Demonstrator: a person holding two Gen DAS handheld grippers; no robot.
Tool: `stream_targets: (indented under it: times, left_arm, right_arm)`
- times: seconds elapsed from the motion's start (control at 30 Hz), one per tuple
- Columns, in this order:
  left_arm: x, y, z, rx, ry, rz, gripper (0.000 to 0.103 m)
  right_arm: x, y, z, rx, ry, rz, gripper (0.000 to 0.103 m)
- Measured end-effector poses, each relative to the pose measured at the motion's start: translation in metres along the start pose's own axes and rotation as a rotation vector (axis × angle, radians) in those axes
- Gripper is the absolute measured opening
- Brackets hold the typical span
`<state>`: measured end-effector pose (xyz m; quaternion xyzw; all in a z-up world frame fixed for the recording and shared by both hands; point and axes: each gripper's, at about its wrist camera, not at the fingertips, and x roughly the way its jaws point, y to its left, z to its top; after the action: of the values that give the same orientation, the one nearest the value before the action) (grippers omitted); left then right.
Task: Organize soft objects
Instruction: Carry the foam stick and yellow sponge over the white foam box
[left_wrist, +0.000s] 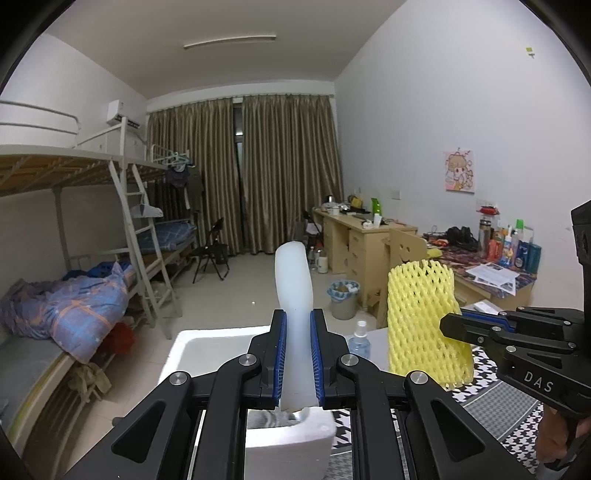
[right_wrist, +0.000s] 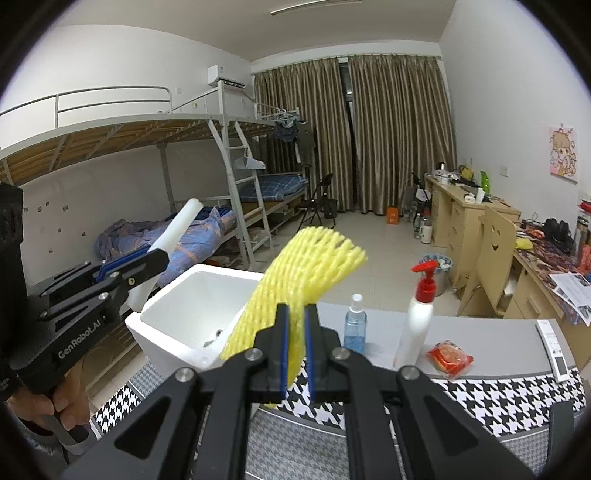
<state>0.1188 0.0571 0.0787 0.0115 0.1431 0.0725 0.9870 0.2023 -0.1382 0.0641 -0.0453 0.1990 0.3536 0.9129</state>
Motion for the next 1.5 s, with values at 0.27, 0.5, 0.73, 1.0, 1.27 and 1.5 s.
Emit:
stream_targets:
  times: [0.27, 0.5, 0.73, 1.0, 1.27, 1.5]
  left_arm:
    - [0.009, 0.011, -0.002, -0.012, 0.023, 0.039, 0.015]
    - [0.02, 0.028, -0.005, -0.035, 0.048, 0.074, 0.016]
    - [0.028, 0.038, -0.012, -0.049, 0.073, 0.096, 0.019]
    - [0.047, 0.048, -0.022, -0.071, 0.129, 0.102, 0.02]
    - [0.052, 0.061, -0.028, -0.09, 0.154, 0.132, 0.06]
    - [0.038, 0.067, -0.027, -0.093, 0.104, 0.173, 0.09]
  right_arm:
    - [0.015, 0.012, 0.007, -0.016, 0.013, 0.035, 0.01]
    - [0.03, 0.024, 0.012, -0.04, 0.024, 0.067, 0.01]
    - [0.046, 0.035, 0.014, -0.052, 0.044, 0.085, 0.01]
    - [0.055, 0.038, 0.015, -0.056, 0.054, 0.094, 0.011]
    - [0.061, 0.04, 0.016, -0.063, 0.061, 0.099, 0.011]
    - [0.065, 0.043, 0.016, -0.065, 0.067, 0.107, 0.011]
